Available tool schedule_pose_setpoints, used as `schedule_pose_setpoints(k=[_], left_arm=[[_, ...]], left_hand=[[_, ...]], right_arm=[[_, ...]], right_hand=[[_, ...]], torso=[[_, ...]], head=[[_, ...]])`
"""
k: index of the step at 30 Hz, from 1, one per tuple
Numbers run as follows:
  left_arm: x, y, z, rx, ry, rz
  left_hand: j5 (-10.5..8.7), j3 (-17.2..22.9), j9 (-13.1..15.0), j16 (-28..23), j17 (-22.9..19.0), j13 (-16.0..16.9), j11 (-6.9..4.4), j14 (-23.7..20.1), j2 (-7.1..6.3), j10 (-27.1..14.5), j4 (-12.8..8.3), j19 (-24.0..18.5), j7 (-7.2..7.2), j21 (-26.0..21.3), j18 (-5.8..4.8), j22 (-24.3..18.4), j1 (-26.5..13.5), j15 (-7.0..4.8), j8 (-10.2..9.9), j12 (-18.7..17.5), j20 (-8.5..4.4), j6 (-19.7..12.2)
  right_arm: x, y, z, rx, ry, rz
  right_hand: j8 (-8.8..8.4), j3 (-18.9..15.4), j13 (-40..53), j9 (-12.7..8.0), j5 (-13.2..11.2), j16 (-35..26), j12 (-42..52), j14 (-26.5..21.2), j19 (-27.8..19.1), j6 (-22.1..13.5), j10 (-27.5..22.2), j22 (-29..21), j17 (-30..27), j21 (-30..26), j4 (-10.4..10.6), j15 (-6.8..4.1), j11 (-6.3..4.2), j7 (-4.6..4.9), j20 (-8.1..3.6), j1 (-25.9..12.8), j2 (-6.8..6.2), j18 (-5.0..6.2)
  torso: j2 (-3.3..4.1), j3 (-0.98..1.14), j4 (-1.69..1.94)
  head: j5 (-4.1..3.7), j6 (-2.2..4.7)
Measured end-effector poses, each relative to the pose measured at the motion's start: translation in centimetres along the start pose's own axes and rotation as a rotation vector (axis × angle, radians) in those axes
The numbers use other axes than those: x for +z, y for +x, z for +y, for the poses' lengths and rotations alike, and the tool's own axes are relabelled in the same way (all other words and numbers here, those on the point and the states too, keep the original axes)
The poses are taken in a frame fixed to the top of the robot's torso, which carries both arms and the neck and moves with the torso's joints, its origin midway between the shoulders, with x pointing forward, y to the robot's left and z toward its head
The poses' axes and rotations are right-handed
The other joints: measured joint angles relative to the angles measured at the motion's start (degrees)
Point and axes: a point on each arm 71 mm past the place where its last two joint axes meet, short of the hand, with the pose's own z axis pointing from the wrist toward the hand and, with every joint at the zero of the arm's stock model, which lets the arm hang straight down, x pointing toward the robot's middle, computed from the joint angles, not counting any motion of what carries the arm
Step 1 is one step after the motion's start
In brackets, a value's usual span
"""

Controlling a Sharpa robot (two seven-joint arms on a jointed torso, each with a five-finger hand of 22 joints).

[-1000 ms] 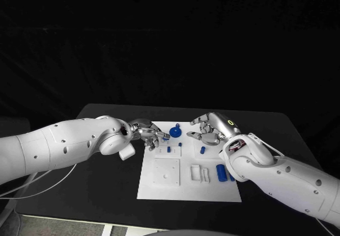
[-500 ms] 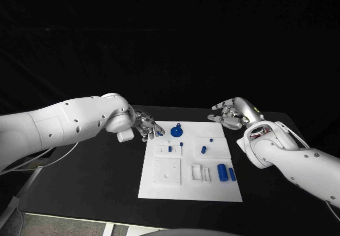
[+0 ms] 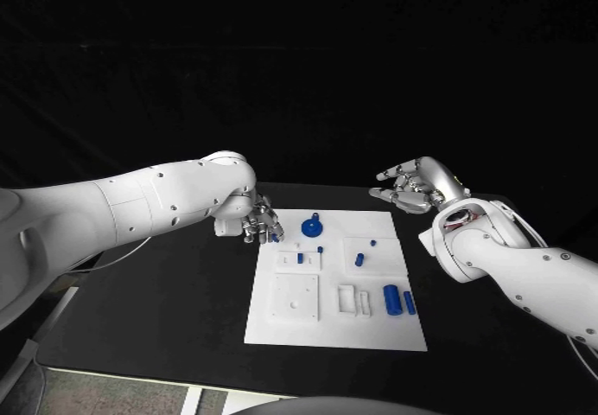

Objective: Assemble the parts on the task board

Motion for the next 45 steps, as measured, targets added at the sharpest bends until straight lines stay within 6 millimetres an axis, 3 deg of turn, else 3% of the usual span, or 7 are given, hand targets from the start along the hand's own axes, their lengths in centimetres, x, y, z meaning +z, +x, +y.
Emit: schedule_pose_setpoints(k=[22,36,45], left_arm=[[2.4,3.1,-1.3,0.070,-0.038,-0.036],[3.4,4.0,-1.8,0.090,-0.036,-0.027],[3.8,4.3,-1.9,0.109,-0.033,-0.035]], left_hand=[[-0.43,0.6,0.9,0.0,-0.3,0.5,0.21,0.4,0.84,0.2,0.1,0.6,0.02,0.2,0.00,0.0,-0.8,-0.01,0.2,0.5,-0.16,0.0],[-1.98,1.0,0.4,0.0,-0.8,0.7,0.41,0.4,0.91,-0.4,0.2,0.5,-0.12,0.4,0.00,0.0,-0.9,-0.01,0.4,1.1,-0.04,-0.2],[-1.99,1.0,0.6,0.0,-1.0,0.7,0.41,0.4,0.91,-0.4,0.1,0.4,0.01,0.4,0.00,0.0,-0.9,-0.01,0.4,1.4,0.05,-0.3]], right_arm=[[0.0,0.3,0.7,0.011,-0.011,0.016],[0.1,0.5,0.8,0.010,-0.012,0.028],[0.1,0.5,0.8,0.009,-0.011,0.032]], right_hand=[[0.00,0.8,-0.3,0.0,0.4,0.0,0.2,0.0,0.0,0.0,-0.2,0.0,-0.3,-0.2,-0.5,0.00,-0.18,0.00,0.00,0.0,0.00,-0.08],[0.00,0.8,-0.4,0.0,0.4,0.0,0.2,0.0,0.0,0.0,-0.2,0.0,-0.3,-0.2,-0.5,0.00,-0.18,0.00,0.00,0.0,0.00,-0.13],[0.00,1.1,-0.5,0.0,0.4,0.0,0.6,0.0,0.0,0.0,-0.2,0.0,-0.4,-0.2,-0.8,0.00,-0.18,0.00,0.00,0.0,0.00,-0.15]], torso=[[0.00,-0.18,0.01],[-0.02,-0.14,0.00],[-0.02,-0.10,0.00]], head=[[-0.36,-0.73],[-0.59,-1.08],[-0.79,-1.22]])
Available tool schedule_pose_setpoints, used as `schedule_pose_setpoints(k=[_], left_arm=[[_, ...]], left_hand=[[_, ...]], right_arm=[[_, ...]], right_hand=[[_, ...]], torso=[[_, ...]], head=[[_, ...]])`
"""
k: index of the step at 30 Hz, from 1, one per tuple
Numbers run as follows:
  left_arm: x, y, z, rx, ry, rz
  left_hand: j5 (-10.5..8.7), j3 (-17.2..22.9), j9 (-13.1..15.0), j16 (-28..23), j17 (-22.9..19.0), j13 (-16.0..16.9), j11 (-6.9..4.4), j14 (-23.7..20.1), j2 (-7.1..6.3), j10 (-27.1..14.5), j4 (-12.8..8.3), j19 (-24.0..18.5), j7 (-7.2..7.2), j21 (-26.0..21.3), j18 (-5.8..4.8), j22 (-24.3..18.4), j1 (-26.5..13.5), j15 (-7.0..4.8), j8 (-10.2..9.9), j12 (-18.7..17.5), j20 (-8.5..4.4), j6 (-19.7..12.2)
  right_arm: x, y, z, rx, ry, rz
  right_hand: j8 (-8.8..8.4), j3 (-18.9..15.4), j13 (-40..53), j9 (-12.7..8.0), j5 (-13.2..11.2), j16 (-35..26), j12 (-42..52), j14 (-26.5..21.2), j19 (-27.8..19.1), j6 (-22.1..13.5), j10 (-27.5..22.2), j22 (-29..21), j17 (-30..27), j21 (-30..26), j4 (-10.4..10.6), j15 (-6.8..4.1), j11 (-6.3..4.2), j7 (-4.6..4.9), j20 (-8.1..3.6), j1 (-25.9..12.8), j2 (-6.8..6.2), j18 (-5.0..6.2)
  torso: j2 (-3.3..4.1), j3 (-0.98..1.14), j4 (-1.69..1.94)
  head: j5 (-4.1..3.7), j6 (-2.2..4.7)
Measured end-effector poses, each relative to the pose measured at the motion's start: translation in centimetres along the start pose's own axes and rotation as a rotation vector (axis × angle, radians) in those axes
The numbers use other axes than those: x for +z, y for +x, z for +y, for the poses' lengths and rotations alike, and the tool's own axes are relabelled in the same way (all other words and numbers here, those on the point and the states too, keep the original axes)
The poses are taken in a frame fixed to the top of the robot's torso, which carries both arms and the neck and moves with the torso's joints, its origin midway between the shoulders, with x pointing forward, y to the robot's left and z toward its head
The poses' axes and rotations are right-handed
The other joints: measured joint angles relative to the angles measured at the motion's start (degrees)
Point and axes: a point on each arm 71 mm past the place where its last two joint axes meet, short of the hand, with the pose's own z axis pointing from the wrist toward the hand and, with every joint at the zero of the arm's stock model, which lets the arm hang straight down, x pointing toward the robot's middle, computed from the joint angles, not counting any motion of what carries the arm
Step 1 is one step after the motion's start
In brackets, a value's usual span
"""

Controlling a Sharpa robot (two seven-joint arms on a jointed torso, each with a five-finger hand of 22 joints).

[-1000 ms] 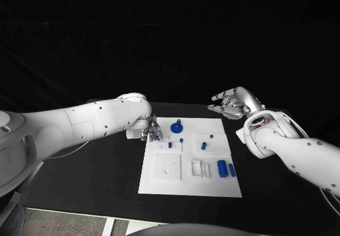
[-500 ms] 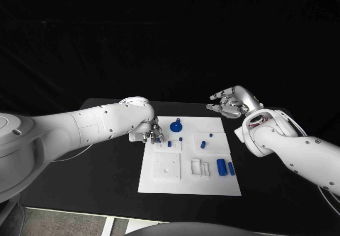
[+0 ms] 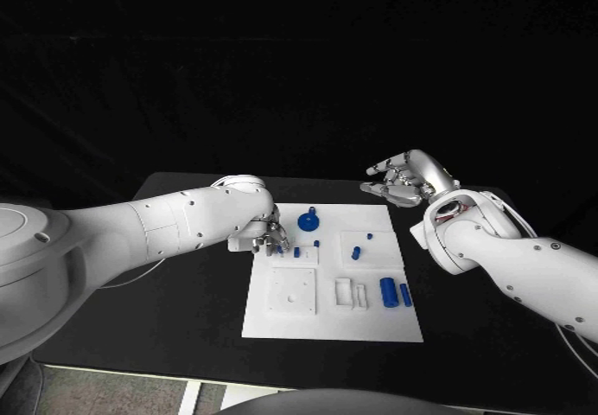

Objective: Assemble the parts on the task board

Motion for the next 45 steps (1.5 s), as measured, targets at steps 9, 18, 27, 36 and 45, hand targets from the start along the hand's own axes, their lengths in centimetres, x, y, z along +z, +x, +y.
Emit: schedule_pose_setpoints(k=[9,18,27,36,45], left_arm=[[0.54,0.27,-0.12,0.018,0.004,-0.013],[0.83,0.57,-0.30,0.034,0.012,-0.020],[0.95,0.49,-0.14,0.047,0.013,-0.028],[0.94,0.65,-0.32,0.063,0.023,-0.022],[0.90,0.79,-0.42,0.075,0.030,-0.008]], left_hand=[[-0.65,-0.1,0.0,0.2,-0.2,0.0,0.01,0.0,0.00,-0.4,-0.2,0.0,0.19,0.0,-0.01,0.0,0.0,0.00,-0.1,0.2,0.00,-0.1],[-0.89,-0.1,-0.2,0.2,-0.4,-0.1,0.01,0.0,-0.01,-0.4,-0.5,0.0,0.20,0.0,0.00,0.0,0.0,0.00,-0.3,0.2,0.00,-0.1],[-1.09,-0.1,-0.4,0.2,-0.6,-0.2,0.00,-0.2,-0.01,-0.4,-0.7,0.0,0.21,0.0,0.00,0.0,0.0,0.23,-0.4,0.2,0.00,-0.1],[-1.11,-0.2,-0.5,0.4,-0.7,-0.3,0.21,-0.2,-0.10,-0.6,-0.8,-0.2,0.31,0.0,0.00,0.0,0.4,0.22,-0.5,0.2,0.20,0.0],[-1.31,-0.3,-0.6,0.4,-0.8,-0.3,0.21,-0.4,-0.11,-0.6,-0.9,-0.2,0.32,0.0,0.00,0.0,0.4,0.42,-0.4,0.2,0.20,0.0]], right_arm=[[0.00,0.06,0.07,0.000,0.000,0.004],[-0.01,0.10,0.11,-0.001,0.001,0.008],[-0.02,0.13,0.14,-0.002,0.002,0.012],[-0.01,0.19,0.17,-0.003,0.003,0.016],[0.00,0.24,0.19,-0.004,0.004,0.019]], right_hand=[[0.00,0.2,-0.1,0.0,0.0,0.0,0.0,0.0,0.0,0.0,0.0,0.0,-0.1,0.0,-0.2,0.00,0.00,0.00,0.00,0.0,0.00,0.00],[0.00,0.2,-0.1,0.0,0.0,0.0,0.0,0.0,0.0,0.0,0.0,0.0,-0.1,0.0,-0.2,0.00,0.00,0.00,0.00,0.0,0.00,-0.01],[0.00,0.2,-0.1,0.0,0.0,0.0,0.0,0.0,0.0,0.0,0.0,0.0,-0.1,0.0,-0.2,0.00,0.00,0.00,0.00,0.0,0.00,-0.01],[0.00,0.3,-0.1,0.0,0.0,0.0,0.0,0.0,0.0,0.0,0.0,0.0,-0.1,0.0,-0.3,0.00,0.00,0.00,0.00,0.0,0.00,-0.02],[0.00,0.3,-0.3,0.0,0.0,0.0,0.0,-0.2,0.0,0.0,-0.2,0.0,-0.3,0.0,-0.3,0.16,0.21,0.00,0.00,0.0,0.00,-0.02]], torso=[[-0.01,0.02,0.00],[-0.01,0.01,0.02],[-0.04,0.00,0.07],[-0.04,-0.08,0.07],[-0.04,-0.04,0.09]], head=[[-0.21,-0.16],[-0.36,-0.24],[-0.36,-0.20],[-0.26,-0.40],[-0.19,-0.52]])
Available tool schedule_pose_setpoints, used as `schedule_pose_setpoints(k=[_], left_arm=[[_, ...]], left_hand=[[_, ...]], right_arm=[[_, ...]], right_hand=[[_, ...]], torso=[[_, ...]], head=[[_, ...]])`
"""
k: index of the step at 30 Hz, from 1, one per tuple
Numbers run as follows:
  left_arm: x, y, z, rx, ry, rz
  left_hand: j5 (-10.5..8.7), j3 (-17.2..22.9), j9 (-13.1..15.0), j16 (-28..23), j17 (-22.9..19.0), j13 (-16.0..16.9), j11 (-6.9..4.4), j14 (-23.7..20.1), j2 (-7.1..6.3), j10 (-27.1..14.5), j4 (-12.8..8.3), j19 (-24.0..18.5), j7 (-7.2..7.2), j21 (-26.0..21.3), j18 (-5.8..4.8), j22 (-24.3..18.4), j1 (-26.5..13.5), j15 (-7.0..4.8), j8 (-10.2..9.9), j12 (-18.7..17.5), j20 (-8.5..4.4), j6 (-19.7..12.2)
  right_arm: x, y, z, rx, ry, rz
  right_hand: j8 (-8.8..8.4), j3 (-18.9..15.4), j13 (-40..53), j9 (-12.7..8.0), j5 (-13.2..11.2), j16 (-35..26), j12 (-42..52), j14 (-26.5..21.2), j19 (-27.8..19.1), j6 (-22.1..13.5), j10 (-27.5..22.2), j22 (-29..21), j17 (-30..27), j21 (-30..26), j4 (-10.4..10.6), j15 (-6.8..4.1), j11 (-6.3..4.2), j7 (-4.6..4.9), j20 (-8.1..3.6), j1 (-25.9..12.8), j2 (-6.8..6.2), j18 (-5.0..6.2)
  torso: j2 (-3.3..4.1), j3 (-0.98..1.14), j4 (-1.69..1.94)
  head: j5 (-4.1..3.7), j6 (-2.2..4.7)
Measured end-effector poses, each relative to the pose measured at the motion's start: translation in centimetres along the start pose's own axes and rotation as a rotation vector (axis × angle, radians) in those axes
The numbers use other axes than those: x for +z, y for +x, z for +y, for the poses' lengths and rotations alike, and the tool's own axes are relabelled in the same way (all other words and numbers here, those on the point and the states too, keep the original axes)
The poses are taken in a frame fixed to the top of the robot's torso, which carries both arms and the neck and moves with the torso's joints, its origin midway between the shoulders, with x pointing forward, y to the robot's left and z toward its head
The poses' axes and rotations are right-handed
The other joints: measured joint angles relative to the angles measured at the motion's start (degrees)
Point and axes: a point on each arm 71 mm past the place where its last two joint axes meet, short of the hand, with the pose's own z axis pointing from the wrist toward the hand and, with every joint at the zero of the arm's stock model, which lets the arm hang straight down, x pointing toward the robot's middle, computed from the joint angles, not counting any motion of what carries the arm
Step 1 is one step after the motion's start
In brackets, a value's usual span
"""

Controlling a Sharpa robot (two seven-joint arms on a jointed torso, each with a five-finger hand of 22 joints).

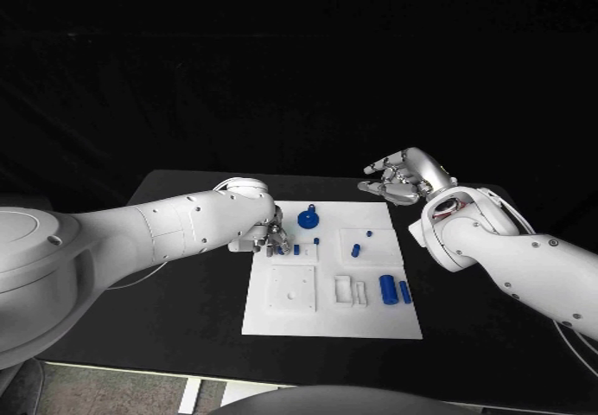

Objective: Assemble the parts on the task board

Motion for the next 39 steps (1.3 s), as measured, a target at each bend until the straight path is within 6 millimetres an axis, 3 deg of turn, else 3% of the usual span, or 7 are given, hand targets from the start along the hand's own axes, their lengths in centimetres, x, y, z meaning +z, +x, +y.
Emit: schedule_pose_setpoints(k=[39], left_arm=[[0.29,0.01,0.28,0.024,0.006,0.008]], left_hand=[[-0.46,-0.2,-0.4,0.2,-0.5,-0.2,0.20,0.0,0.10,-0.2,-0.3,-0.2,-0.11,0.0,0.00,0.0,0.2,0.00,0.0,0.3,0.20,-0.1]], right_arm=[[-0.06,0.04,0.13,-0.005,-0.001,0.009]], right_hand=[[0.00,0.2,-0.1,0.0,0.0,0.0,0.0,0.0,0.0,0.2,-0.2,0.0,-0.1,-0.3,-0.2,-0.01,-0.21,0.20,0.00,0.0,0.00,-0.01]], torso=[[0.02,0.01,-0.02]], head=[[-0.18,-0.23]])
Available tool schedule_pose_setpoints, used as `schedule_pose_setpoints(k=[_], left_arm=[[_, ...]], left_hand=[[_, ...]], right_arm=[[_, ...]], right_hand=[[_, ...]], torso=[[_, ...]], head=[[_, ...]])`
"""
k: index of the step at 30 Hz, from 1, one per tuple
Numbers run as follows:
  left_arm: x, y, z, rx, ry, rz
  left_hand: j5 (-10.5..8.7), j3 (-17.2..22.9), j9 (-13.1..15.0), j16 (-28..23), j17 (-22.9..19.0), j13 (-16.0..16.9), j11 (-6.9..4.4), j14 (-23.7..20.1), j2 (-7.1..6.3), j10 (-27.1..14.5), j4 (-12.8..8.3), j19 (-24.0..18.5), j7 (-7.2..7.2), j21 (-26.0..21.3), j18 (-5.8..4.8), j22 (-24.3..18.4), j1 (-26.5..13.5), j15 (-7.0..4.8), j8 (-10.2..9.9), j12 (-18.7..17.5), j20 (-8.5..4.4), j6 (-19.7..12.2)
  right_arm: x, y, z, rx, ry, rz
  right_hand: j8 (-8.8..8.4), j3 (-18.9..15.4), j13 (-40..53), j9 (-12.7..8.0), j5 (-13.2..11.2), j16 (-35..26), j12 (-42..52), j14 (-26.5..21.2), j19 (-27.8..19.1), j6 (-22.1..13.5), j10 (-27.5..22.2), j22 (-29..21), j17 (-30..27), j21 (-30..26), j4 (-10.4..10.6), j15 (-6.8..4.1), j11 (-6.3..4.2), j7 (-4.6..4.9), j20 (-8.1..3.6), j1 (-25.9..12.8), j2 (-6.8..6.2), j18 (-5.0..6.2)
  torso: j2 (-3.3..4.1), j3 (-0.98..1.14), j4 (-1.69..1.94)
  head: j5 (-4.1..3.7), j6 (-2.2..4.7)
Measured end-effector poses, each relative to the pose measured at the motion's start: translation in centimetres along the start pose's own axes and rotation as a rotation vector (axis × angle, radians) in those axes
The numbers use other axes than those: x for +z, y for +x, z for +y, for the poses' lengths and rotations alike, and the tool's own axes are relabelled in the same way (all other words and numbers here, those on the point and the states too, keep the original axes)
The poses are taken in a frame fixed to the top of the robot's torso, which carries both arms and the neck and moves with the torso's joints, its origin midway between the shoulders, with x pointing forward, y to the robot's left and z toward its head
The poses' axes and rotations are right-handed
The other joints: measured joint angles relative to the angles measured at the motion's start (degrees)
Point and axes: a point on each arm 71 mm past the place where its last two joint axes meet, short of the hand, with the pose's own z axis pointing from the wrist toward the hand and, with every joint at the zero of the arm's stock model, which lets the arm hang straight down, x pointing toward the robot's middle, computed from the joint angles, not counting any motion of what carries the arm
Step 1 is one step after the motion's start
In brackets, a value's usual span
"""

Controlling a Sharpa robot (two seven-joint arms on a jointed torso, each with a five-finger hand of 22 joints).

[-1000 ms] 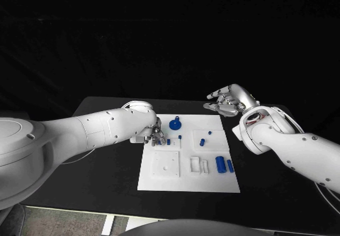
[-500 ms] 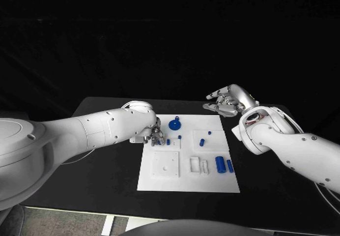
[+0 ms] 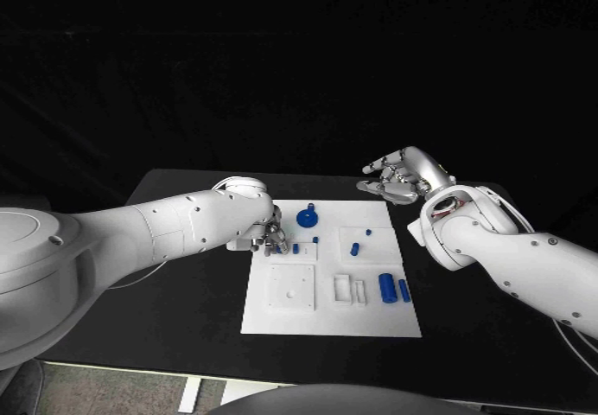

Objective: Assemble the parts on the task board

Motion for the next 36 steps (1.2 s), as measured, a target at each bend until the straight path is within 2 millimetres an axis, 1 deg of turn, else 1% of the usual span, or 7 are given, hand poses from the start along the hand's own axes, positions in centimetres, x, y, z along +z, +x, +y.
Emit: schedule_pose_setpoints(k=[12,14,17,26,30,31,36], left_arm=[[0.08,-0.07,0.00,-0.003,0.002,0.009],[0.11,-0.09,-0.02,-0.005,0.001,0.009],[0.15,-0.14,-0.04,-0.009,-0.002,0.008],[0.27,-0.32,-0.11,-0.020,-0.013,0.001],[0.31,-0.37,-0.18,-0.022,-0.017,-0.003],[0.31,-0.38,-0.21,-0.022,-0.018,-0.004],[0.33,-0.41,-0.26,-0.021,-0.022,-0.005]], left_hand=[[-0.23,-0.1,0.0,0.2,-0.1,-0.1,-0.20,-0.4,0.00,-0.2,-0.2,-0.2,0.09,0.0,0.00,0.0,0.0,-0.02,0.0,0.0,-0.22,0.1],[-0.68,-0.1,0.0,0.2,-0.2,-0.1,-0.20,-0.4,0.00,-0.2,-0.2,-0.2,0.10,0.0,0.00,0.0,0.0,-0.01,0.0,0.1,-0.22,0.1],[-2.97,-0.1,0.0,0.2,-0.2,-0.1,-0.20,-0.4,0.01,-0.2,-0.2,-0.2,0.09,0.0,0.00,0.0,0.0,-0.01,0.0,0.3,-0.22,0.1],[-3.32,-0.1,0.2,0.2,-0.4,-0.2,-0.20,-0.4,0.22,-0.2,-0.2,-0.2,-0.05,-0.2,0.00,0.0,0.2,-0.01,0.3,0.3,-0.22,-0.2],[-3.33,0.4,-0.5,0.2,-0.5,-0.2,-0.20,-0.4,0.22,-0.2,0.1,-0.2,-0.06,-0.2,0.00,0.0,0.2,-0.01,0.3,0.3,-0.22,-0.2],[-3.76,0.6,-0.8,0.2,-0.5,-0.2,-0.20,-0.4,0.22,-0.2,0.2,-0.2,-0.06,-0.2,0.00,0.0,0.2,-0.01,0.3,0.3,-0.22,-0.2],[-4.22,0.9,-3.7,0.2,-0.7,-0.3,-0.20,-0.4,-0.95,-0.2,0.4,-0.2,-0.05,-0.5,0.00,0.0,1.4,-0.01,-0.2,0.3,-0.21,-0.2]], right_arm=[[0.00,0.03,0.03,-0.001,0.000,0.003],[0.00,0.04,0.04,-0.001,-0.001,0.004],[0.00,0.06,0.06,-0.001,-0.001,0.005],[-0.04,0.09,0.17,-0.003,-0.004,0.010],[-0.05,0.10,0.19,-0.004,-0.005,0.012],[-0.05,0.10,0.18,-0.004,-0.005,0.012],[-0.07,0.11,0.21,-0.006,-0.005,0.015]], right_hand=[[0.00,0.1,0.0,0.0,0.0,0.0,0.0,0.0,0.0,0.0,0.0,0.0,0.0,0.0,-0.1,0.00,0.00,0.00,0.00,0.0,0.00,0.00],[0.00,0.1,0.0,0.0,0.0,0.0,0.0,0.0,0.0,0.0,0.0,0.0,0.0,0.0,-0.1,0.00,0.00,0.00,0.00,0.0,0.00,0.00],[0.00,0.3,-0.1,0.0,0.0,0.0,0.0,0.0,0.0,0.0,0.0,0.0,0.0,0.0,0.0,0.00,0.00,0.00,0.00,0.0,0.00,0.00],[0.00,0.3,-0.1,0.0,0.0,0.0,0.0,0.0,0.0,0.0,0.0,0.0,0.0,0.0,0.0,-0.01,0.00,0.00,0.00,0.0,0.00,0.00],[0.00,0.3,-0.1,0.0,0.0,0.0,0.0,0.0,0.0,0.0,0.0,0.0,0.0,0.0,0.0,-0.02,0.00,-0.01,0.02,0.0,0.00,0.00],[0.00,0.3,-0.1,0.0,0.0,0.0,0.0,-0.2,-0.1,0.0,0.0,0.0,-0.1,-0.2,0.0,-0.22,0.00,-0.01,0.14,0.0,0.00,0.00],[0.00,0.3,-0.2,0.0,0.0,0.0,0.0,-0.2,-0.2,0.0,0.0,0.0,-0.1,-0.2,0.0,-0.21,0.00,-0.01,0.20,0.0,0.00,0.00]], torso=[[0.00,0.02,-0.03],[0.00,0.03,-0.03],[0.00,0.06,-0.03],[0.01,0.08,-0.06],[0.01,0.08,-0.05],[0.01,0.07,-0.05],[0.01,0.06,-0.03]], head=[[0.03,0.02],[0.03,0.03],[0.01,0.03],[-0.20,-0.03],[-0.27,-0.03],[-0.27,-0.03],[-0.37,-0.07]])
